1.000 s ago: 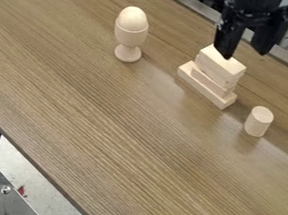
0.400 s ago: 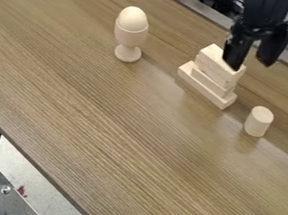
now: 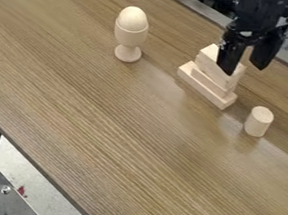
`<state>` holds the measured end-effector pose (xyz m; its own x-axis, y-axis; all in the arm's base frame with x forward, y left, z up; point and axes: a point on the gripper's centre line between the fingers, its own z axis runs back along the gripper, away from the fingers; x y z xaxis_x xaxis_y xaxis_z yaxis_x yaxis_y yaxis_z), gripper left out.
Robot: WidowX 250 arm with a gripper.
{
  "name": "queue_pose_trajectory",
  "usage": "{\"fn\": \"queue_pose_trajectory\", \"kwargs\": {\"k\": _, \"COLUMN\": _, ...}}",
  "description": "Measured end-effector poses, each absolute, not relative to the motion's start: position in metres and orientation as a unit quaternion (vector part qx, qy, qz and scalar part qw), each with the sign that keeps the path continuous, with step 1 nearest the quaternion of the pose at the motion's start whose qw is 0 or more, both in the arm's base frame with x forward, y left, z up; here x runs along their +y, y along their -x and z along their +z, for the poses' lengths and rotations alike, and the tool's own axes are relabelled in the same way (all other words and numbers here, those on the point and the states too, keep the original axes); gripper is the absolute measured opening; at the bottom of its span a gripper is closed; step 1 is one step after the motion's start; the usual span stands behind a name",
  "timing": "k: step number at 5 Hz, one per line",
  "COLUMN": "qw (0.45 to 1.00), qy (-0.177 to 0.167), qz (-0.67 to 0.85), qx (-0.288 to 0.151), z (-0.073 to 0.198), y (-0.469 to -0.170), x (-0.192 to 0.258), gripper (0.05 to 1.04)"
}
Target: Move the top block in from the middle to the top of the right block
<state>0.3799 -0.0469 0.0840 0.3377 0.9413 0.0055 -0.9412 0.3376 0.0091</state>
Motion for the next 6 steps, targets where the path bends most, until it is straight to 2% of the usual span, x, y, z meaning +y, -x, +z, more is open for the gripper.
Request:
{"fn": "queue_pose_trajectory", "kwargs": {"k": 2, "qw": 0.809, "qy": 0.008, "qz": 0.587, "qx": 0.0, "z": 0.08, "y": -0.383, "x": -0.034, "gripper": 1.001}}
{"fn": "queue_pose_trajectory", "kwargs": {"k": 3, "qw": 0.804, "qy": 0.019, "qz": 0.594, "qx": 0.0, "z": 0.079, "y": -0.385, "x": -0.031, "gripper": 0.971}}
{"fn": "queue_pose_trajectory", "kwargs": {"k": 4, "qw": 0.803, "qy": 0.019, "qz": 0.595, "qx": 0.0, "z": 0.077, "y": -0.384, "x": -0.029, "gripper": 0.684}}
{"fn": "queue_pose_trajectory", "kwargs": {"k": 5, "qw": 0.808, "qy": 0.022, "qz": 0.589, "qx": 0.003, "z": 0.077, "y": -0.384, "x": -0.034, "gripper": 0.495}}
{"fn": "queue_pose_trajectory", "kwargs": {"k": 6, "qw": 0.819, "qy": 0.033, "qz": 0.573, "qx": 0.003, "z": 0.081, "y": -0.385, "x": -0.04, "gripper": 0.494}}
